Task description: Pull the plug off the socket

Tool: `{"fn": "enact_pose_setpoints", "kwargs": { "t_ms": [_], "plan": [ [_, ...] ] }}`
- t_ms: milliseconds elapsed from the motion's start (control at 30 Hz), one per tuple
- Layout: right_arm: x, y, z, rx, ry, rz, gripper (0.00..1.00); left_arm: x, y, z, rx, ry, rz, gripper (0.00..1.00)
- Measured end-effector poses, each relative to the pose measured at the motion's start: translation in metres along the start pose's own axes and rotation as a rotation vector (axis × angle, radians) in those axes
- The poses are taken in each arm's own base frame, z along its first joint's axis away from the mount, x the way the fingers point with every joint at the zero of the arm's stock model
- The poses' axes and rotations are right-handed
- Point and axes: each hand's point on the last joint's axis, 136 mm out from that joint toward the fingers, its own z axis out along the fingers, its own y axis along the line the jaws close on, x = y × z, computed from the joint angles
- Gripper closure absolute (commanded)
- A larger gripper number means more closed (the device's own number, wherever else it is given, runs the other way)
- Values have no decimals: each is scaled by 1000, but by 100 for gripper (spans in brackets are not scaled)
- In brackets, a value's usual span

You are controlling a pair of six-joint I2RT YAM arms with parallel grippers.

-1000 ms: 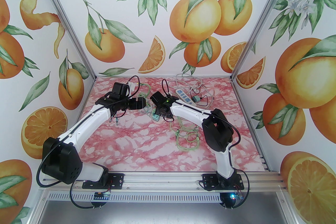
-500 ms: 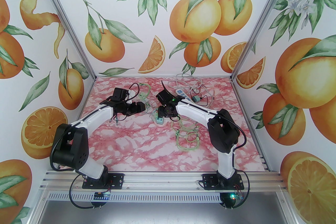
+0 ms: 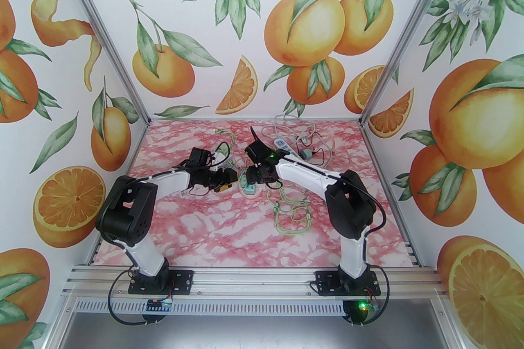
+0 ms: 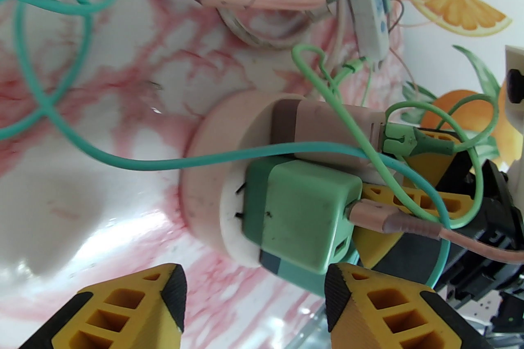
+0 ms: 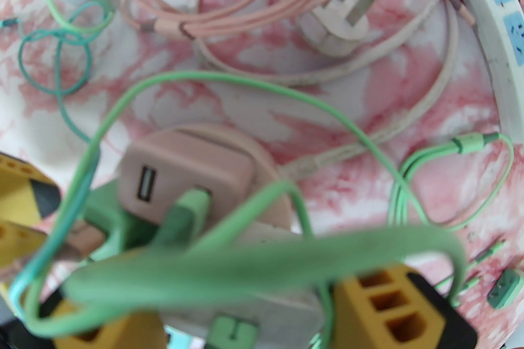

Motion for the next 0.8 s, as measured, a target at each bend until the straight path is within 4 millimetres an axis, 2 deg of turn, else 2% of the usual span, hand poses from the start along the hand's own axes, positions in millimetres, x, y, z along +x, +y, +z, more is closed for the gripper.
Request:
{"fn": "enact_pose_setpoints", "kwargs": {
  "t_ms": [167, 333, 800],
  "plan": [
    [0, 0, 0, 0, 0, 0, 45, -3, -3, 4, 31, -1, -7, 45],
    [0, 0, 0, -1, 0, 0, 45, -6, -10, 5, 68, -2, -8, 44],
    [0, 0, 0, -5, 2, 3, 46, 1, -13, 11, 82, 21, -9, 43]
  ]
}}
